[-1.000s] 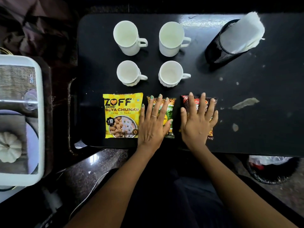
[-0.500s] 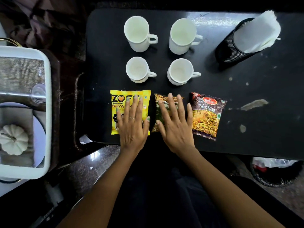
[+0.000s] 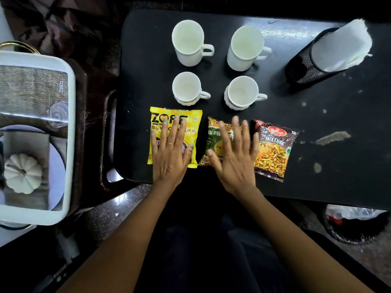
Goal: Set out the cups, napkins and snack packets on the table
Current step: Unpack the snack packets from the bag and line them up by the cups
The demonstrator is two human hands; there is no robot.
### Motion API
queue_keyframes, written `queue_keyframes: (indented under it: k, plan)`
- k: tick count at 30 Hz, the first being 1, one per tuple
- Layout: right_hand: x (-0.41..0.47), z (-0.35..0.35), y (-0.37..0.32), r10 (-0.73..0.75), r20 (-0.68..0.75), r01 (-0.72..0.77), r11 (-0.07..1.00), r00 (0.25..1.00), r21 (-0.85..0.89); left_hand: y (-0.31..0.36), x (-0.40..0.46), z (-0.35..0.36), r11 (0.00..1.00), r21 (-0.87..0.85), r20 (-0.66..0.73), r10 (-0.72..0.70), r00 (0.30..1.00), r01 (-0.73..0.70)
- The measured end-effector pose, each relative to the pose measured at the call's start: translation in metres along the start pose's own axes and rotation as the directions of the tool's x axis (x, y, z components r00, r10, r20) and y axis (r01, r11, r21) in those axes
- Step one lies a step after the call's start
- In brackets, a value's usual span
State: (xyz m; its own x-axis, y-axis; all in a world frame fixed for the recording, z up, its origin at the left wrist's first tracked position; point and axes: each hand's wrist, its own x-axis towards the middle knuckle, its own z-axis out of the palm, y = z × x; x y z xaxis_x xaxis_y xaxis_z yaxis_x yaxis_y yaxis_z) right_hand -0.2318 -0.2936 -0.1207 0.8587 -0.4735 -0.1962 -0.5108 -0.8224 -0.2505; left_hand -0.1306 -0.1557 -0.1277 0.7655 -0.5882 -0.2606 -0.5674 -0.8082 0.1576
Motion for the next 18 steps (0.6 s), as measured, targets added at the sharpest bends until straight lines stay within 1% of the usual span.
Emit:
queue_keyframes:
  k: [1,3,4,6,8,10,14,18]
  plan:
    - [0.002,-0.004,0.008,0.068,-0.06,-0.066,0.997,0.996,0.037,0.002,-0.001,-0.001,1.0,-0.004,-0.023,0.004,1.0,-0.004]
    - [0.006,-0.013,0.029,0.252,-0.16,-0.24,0.966,0.954,0.09,0.012,-0.002,-0.002,0.999,-0.025,-0.058,0.044,0.997,-0.046]
    - [0.005,-0.016,0.04,0.336,-0.17,-0.324,0.941,0.926,0.097,0.019,-0.002,-0.002,0.996,-0.043,-0.064,0.078,0.995,-0.08]
    - [0.0,-0.019,0.057,0.43,-0.108,-0.423,0.903,0.896,0.079,0.036,-0.002,0.0,0.987,-0.059,-0.058,0.147,0.987,-0.151]
    - [-0.008,-0.018,0.064,0.419,-0.022,-0.417,0.907,0.908,0.051,0.053,-0.001,0.004,0.983,-0.051,-0.033,0.174,0.984,-0.176]
    - [-0.012,-0.015,0.063,0.374,0.029,-0.374,0.926,0.927,0.046,0.063,0.0,0.009,0.989,-0.052,-0.001,0.138,0.99,-0.138]
    - [-0.012,-0.009,0.054,0.334,0.045,-0.337,0.938,0.942,0.078,0.067,0.0,0.013,0.998,-0.052,0.048,0.046,0.998,-0.043]
    - [-0.012,-0.006,0.051,0.32,0.04,-0.322,0.944,0.946,0.075,0.063,-0.007,0.013,0.997,-0.078,0.065,-0.003,0.998,0.008]
